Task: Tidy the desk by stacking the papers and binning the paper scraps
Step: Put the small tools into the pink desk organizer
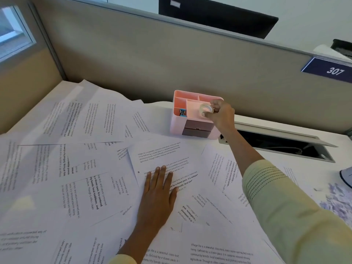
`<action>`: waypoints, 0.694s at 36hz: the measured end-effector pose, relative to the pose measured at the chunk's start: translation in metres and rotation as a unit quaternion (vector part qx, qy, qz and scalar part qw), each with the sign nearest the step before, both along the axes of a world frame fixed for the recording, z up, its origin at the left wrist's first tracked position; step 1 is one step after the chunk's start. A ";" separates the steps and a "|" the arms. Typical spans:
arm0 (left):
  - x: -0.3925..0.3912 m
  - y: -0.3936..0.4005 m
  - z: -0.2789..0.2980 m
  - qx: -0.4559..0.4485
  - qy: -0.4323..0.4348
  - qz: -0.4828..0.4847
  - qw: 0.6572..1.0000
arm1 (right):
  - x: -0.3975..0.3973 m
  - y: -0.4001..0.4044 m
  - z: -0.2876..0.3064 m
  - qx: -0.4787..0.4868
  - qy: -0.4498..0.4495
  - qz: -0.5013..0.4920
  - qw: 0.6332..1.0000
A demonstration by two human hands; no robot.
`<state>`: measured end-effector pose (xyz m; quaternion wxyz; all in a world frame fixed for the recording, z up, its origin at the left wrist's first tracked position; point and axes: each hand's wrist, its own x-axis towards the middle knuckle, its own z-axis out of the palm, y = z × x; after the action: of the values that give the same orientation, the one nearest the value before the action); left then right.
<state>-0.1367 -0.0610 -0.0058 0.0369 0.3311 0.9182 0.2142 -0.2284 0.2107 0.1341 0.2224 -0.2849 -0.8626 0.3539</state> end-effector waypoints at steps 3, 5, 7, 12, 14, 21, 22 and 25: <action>0.000 0.000 -0.002 0.006 0.006 0.001 1.000 | -0.007 0.003 -0.001 -0.004 -0.001 -0.008 1.000; 0.000 0.001 -0.003 0.007 0.006 0.001 1.000 | -0.010 0.005 -0.002 -0.008 -0.003 -0.012 1.000; 0.000 0.000 -0.002 0.008 0.003 0.000 1.000 | -0.012 0.007 -0.003 -0.014 -0.006 -0.017 1.000; 0.000 0.000 -0.001 0.002 0.000 0.000 1.000 | -0.016 0.008 -0.006 -0.019 -0.016 -0.028 0.999; 0.000 0.000 0.000 0.000 0.003 0.001 1.000 | -0.017 0.009 -0.007 -0.019 -0.021 -0.030 0.999; 0.000 0.001 -0.002 0.001 0.009 0.004 1.000 | -0.021 0.006 -0.007 -0.006 -0.035 -0.034 0.999; 0.000 0.001 -0.002 0.002 0.012 0.005 1.000 | -0.021 0.005 -0.007 -0.006 -0.038 -0.034 0.999; 0.001 0.001 -0.002 -0.001 0.022 0.005 1.000 | -0.020 0.003 -0.009 -0.004 -0.035 -0.018 0.999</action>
<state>-0.1361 -0.0598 -0.0082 0.0154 0.3310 0.9207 0.2061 -0.2485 0.2140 0.1255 0.1969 -0.3138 -0.8631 0.3431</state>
